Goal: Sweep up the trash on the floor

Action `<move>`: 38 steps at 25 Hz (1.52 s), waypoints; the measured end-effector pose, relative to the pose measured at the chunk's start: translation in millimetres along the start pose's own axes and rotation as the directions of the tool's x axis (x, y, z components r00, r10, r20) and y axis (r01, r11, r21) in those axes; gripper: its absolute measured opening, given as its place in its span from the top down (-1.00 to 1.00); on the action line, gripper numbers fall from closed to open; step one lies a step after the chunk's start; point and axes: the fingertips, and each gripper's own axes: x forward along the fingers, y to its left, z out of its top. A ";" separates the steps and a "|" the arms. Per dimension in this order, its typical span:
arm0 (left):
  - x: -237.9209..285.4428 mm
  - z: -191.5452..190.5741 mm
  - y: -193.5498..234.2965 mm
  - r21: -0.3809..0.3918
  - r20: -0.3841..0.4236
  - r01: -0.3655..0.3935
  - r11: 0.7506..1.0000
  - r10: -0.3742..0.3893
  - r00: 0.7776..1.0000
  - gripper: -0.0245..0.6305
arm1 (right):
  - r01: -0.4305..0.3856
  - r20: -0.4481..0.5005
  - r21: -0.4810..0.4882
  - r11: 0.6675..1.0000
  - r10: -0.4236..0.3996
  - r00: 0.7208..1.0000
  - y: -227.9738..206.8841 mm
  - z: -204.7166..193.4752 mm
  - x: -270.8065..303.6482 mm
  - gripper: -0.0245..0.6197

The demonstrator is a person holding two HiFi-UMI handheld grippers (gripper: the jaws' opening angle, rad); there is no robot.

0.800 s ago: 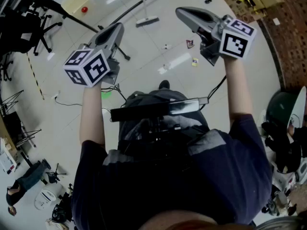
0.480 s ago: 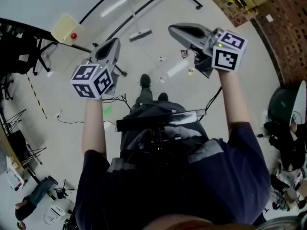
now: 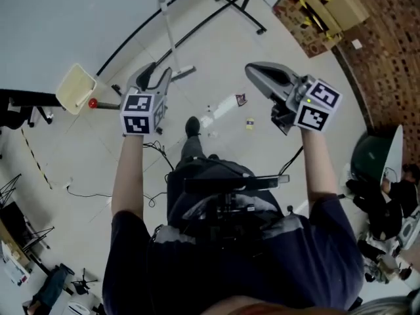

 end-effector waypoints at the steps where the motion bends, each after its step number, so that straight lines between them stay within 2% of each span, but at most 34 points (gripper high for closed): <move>1: 20.0 1.3 14.8 0.017 -0.005 -0.001 1.000 0.001 1.000 0.31 | 0.009 0.002 0.007 1.000 -0.009 1.000 -16.3 5.2 12.3 0.87; 4: 79.6 -4.7 52.8 0.052 -0.038 0.002 0.999 0.000 0.999 0.09 | 0.038 0.008 -0.030 0.999 -0.038 0.999 -53.6 23.3 46.2 0.87; 6: 119.2 -14.9 70.8 0.074 -0.066 0.002 0.997 0.003 0.998 0.03 | 0.056 0.015 -0.067 0.996 -0.055 0.998 -72.9 30.6 65.7 0.87; 10: 190.5 -38.0 96.6 0.153 -0.129 0.001 0.988 0.019 0.991 0.02 | 0.084 0.033 -0.028 0.996 -0.083 0.996 -106.8 21.9 96.5 0.87; 13: 230.7 -44.5 118.7 0.198 -0.122 -0.027 0.980 0.053 0.991 0.02 | 0.102 0.016 -0.005 0.995 -0.102 0.995 -123.5 7.3 114.4 0.87; 18: 282.1 -59.6 145.9 0.220 -0.109 0.002 0.975 0.023 0.994 0.02 | 0.133 -0.057 0.033 0.991 -0.131 0.990 -155.0 -21.2 142.2 0.87; 25: 312.9 -45.7 148.1 0.201 -0.004 0.015 0.979 -0.014 1.000 0.06 | 0.190 -0.090 0.054 0.980 -0.185 0.979 -170.7 -38.7 138.4 0.87; 27: 316.3 -40.6 149.7 0.201 0.013 0.012 0.979 -0.015 1.000 0.28 | 0.195 -0.090 0.057 0.979 -0.190 0.978 -169.1 -38.3 136.5 0.87; 29: 316.9 -36.7 149.3 0.178 0.022 0.025 0.984 -0.030 0.999 0.64 | 0.195 -0.085 0.064 0.979 -0.190 0.978 -165.4 -37.7 133.8 0.87; 34: 307.0 -38.8 131.4 0.141 0.008 0.087 0.986 -0.089 0.996 0.68 | 0.195 -0.080 0.053 0.979 -0.191 0.978 -154.5 -32.5 122.8 0.87; 38: 281.3 -45.0 116.4 0.108 -0.010 0.063 0.992 -0.062 0.998 0.68 | 0.182 -0.063 0.024 0.983 -0.180 0.982 -136.8 -24.3 108.6 0.87</move>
